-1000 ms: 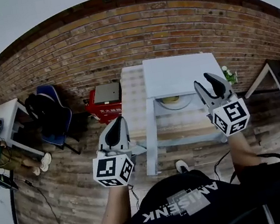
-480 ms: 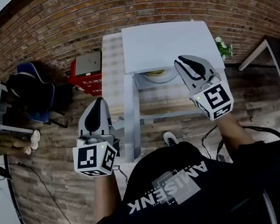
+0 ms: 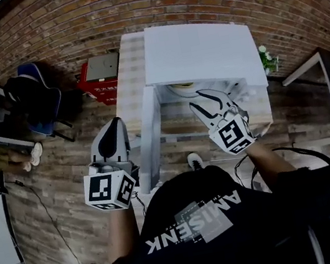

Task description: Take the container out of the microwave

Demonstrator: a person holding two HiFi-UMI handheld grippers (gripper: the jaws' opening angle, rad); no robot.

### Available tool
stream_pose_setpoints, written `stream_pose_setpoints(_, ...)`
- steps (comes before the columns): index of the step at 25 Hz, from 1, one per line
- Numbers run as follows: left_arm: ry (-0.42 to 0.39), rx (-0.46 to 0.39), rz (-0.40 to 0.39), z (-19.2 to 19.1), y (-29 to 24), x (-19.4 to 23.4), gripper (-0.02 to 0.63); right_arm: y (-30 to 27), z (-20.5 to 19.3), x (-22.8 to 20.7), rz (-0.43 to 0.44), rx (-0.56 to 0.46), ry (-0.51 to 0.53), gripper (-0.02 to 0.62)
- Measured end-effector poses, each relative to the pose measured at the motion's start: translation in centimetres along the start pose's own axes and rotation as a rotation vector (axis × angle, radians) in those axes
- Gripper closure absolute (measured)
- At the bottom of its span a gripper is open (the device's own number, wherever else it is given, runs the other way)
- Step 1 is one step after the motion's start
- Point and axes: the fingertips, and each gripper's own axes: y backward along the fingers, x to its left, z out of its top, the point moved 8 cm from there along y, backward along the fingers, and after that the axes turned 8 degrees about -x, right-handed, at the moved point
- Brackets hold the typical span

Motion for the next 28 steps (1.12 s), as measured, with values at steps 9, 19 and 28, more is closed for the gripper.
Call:
stream_pose_setpoints(9,0.024,-0.018,0.071,-0.1,-0.1,-0.7,0.592,-4.0,-6.8,1.8,0.143,0.107,0.095,0.390)
stream_pose_setpoints(19,0.007,0.004,0.197,-1.0,1.1,-2.3,0.592,-7.9,-13.2,2.0,0.236,0.176,0.204,0.379)
stream_pose_setpoints(28,0.011,0.007,0.306,-1.1,2.5,-3.2,0.592,-11.1,-16.0,1.1,0.245,0.224,0.252,0.373)
